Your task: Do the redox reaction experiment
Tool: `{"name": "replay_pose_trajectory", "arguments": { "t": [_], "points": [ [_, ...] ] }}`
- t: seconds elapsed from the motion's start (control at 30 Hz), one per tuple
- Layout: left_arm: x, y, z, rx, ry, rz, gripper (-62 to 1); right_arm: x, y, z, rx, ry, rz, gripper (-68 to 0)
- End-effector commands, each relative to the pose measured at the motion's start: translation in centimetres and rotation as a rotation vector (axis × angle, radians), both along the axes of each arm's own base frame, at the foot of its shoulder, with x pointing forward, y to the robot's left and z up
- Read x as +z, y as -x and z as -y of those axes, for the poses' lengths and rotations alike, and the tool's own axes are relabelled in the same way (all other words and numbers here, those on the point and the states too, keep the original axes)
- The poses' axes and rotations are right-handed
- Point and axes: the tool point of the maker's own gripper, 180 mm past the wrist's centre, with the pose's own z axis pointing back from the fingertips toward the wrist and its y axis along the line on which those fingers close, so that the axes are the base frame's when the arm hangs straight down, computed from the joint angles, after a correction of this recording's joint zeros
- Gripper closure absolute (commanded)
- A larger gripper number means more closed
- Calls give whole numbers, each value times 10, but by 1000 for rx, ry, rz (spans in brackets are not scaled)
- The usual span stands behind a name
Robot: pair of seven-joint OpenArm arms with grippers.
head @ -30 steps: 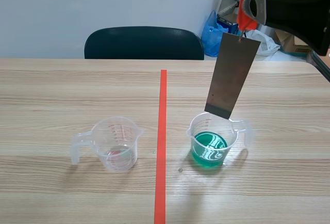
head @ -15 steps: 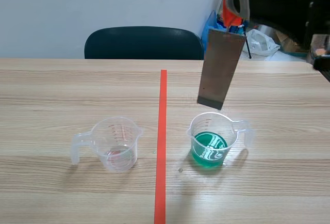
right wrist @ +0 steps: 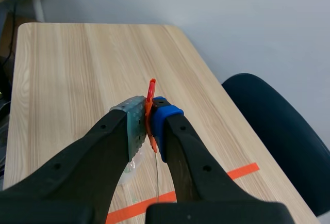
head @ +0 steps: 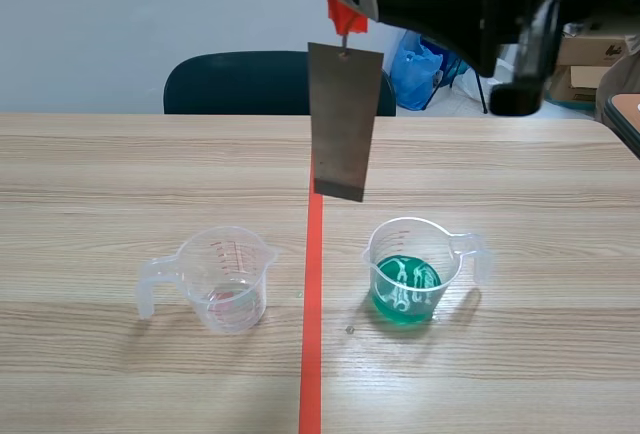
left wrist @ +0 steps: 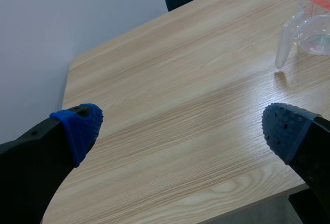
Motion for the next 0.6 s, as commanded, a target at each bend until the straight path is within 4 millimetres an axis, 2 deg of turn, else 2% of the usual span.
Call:
{"name": "replay_pose_trajectory", "arguments": {
  "t": [0.0, 0.2, 0.57],
  "points": [
    [7, -2, 2, -3, 9, 33, -623, 12, 2, -7, 17, -38, 19, -7],
    [7, -2, 2, -3, 9, 33, -623, 12, 8, -33, 83, -46, 5, -7],
    [7, -2, 2, -3, 9, 33, -623, 9, -3, -68, 129, -68, -45, -7]
  ]
}}
